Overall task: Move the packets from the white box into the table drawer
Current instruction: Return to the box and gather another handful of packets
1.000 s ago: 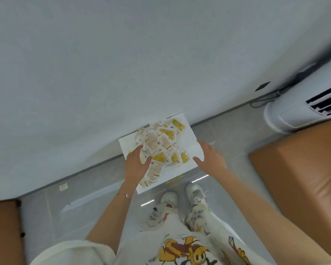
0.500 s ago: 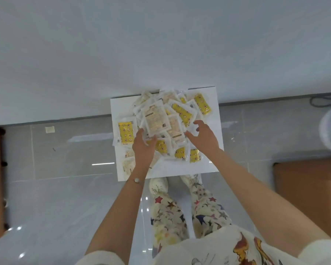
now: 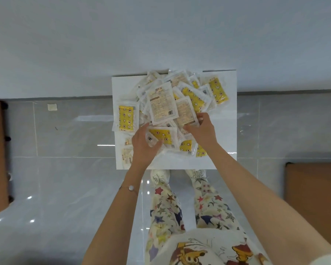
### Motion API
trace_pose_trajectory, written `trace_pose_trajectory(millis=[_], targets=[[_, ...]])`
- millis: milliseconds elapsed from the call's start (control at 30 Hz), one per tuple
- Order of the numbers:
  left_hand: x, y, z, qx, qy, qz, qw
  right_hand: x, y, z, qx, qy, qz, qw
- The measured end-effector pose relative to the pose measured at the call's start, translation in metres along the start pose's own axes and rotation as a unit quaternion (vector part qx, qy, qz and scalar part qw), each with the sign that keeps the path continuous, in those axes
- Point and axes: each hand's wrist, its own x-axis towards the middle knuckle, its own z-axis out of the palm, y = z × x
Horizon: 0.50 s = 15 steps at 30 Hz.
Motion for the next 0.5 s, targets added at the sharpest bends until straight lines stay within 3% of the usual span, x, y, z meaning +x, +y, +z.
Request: trace_pose_trajectory(millis=[200,500], targets=[[-0.002,-0.009,0.005,0.178,-0.049,0.055,0.981,-0.002,0.008,-0.023,0.020,0.047,0.000,0.999],[0.002,-0.012,0.001,0.104,-0.004,0.088,0.991,-0.011,0.036,-0.042,0.070,0.054,0.013,0.996]])
